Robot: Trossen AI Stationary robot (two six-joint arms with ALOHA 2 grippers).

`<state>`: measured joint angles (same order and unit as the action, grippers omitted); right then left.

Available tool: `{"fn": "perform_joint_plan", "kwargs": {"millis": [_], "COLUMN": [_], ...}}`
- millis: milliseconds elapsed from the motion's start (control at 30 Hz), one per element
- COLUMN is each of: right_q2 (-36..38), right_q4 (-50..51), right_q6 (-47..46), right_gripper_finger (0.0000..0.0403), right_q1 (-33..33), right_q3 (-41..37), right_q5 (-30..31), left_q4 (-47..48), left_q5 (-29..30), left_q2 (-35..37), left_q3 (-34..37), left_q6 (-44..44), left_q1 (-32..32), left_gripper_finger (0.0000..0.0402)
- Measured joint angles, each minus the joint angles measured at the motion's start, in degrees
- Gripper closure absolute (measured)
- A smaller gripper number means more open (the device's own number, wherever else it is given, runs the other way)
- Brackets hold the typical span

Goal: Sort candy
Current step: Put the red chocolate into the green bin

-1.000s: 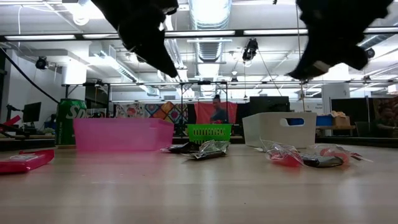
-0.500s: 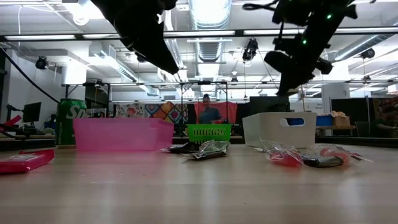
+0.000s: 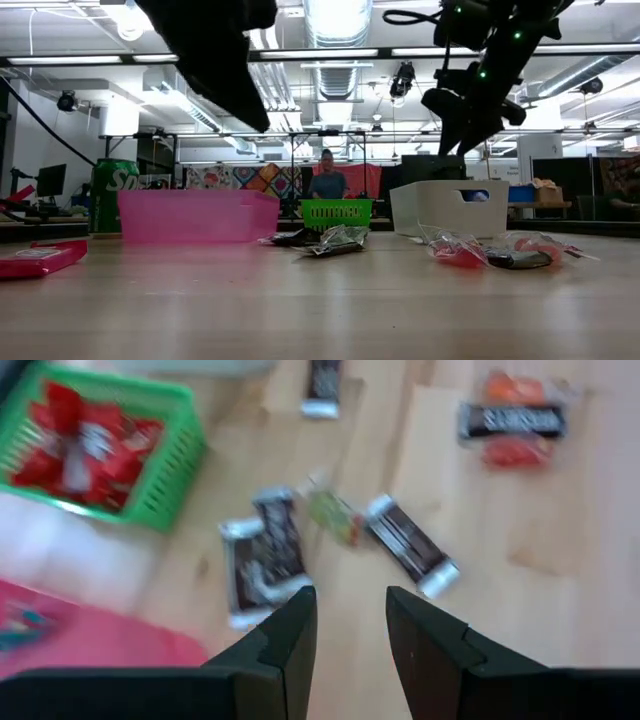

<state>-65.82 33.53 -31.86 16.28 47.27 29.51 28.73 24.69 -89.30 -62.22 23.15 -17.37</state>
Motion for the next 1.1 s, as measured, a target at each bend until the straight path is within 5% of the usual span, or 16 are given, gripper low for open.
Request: {"fn": "perform_joint_plan", "kwargs": {"millis": [233, 467, 667, 833, 1100], "right_q2": [0.0, 0.0, 0.0, 0.0, 0.0], "right_q4": [-0.8, -5.1, -8.3, -12.1, -13.0], "right_q6": [-0.5, -0.5, 0.3, 2.3, 2.6], "right_gripper_finger": [0.0195, 0.0197, 0.0197, 0.0197, 0.0197], "right_q1": [-4.5, -8.2, -10.0, -10.2, -10.3], "right_q3": [0.0, -0.1, -0.2, -0.5, -1.1], "right_q5": [0.0, 0.0, 0.1, 0.1, 0.1], "left_q4": [4.4, 12.7, 17.4, 17.1, 21.6], "left_q5": [-10.8, -19.7, -19.1, -10.8, -13.4], "left_q2": [0.0, 0.0, 0.0, -0.4, -5.7], "left_q3": [0.0, 0.0, 0.0, 0.0, 0.0], "left_q6": [6.7, 26.4, 45.9, 61.5, 76.1], "left_q1": [-0.8, -4.4, -11.7, -15.3, -19.4], "left_gripper_finger": [0.0294, 0.0294, 0.0294, 0.0294, 0.0294]}}
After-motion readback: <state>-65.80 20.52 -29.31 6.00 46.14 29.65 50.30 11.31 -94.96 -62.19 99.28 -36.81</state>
